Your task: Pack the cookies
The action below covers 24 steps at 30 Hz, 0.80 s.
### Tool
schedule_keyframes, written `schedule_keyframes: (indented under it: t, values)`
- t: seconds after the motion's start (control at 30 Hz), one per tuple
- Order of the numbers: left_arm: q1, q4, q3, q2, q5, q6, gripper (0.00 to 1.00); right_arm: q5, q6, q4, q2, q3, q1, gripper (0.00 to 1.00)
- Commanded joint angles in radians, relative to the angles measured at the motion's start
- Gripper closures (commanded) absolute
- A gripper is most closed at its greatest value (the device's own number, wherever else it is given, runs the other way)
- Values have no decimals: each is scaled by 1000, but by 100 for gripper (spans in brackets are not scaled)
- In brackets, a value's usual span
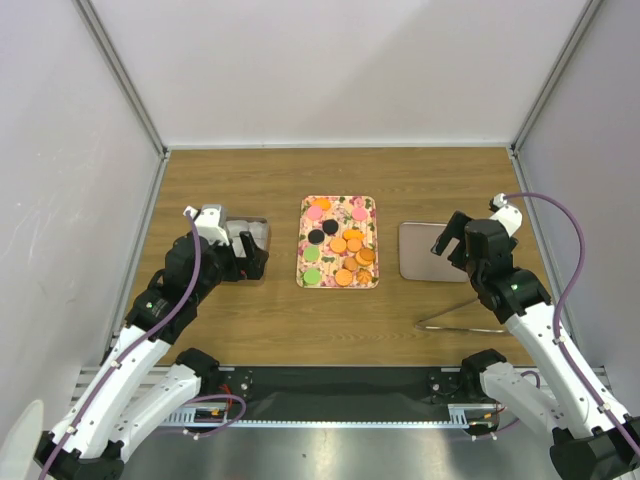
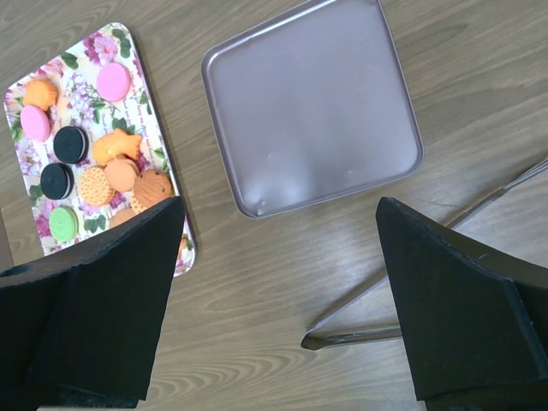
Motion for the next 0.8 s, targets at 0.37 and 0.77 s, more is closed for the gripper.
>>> schedule_keyframes:
  t: [0.37,0.77]
  values:
    - [7,22,2,-15,23,8,0,65,53,-68,14,71,-1,0]
    - [7,45,-6,1,89,5,0,183,361,-377,152,176,-7,1]
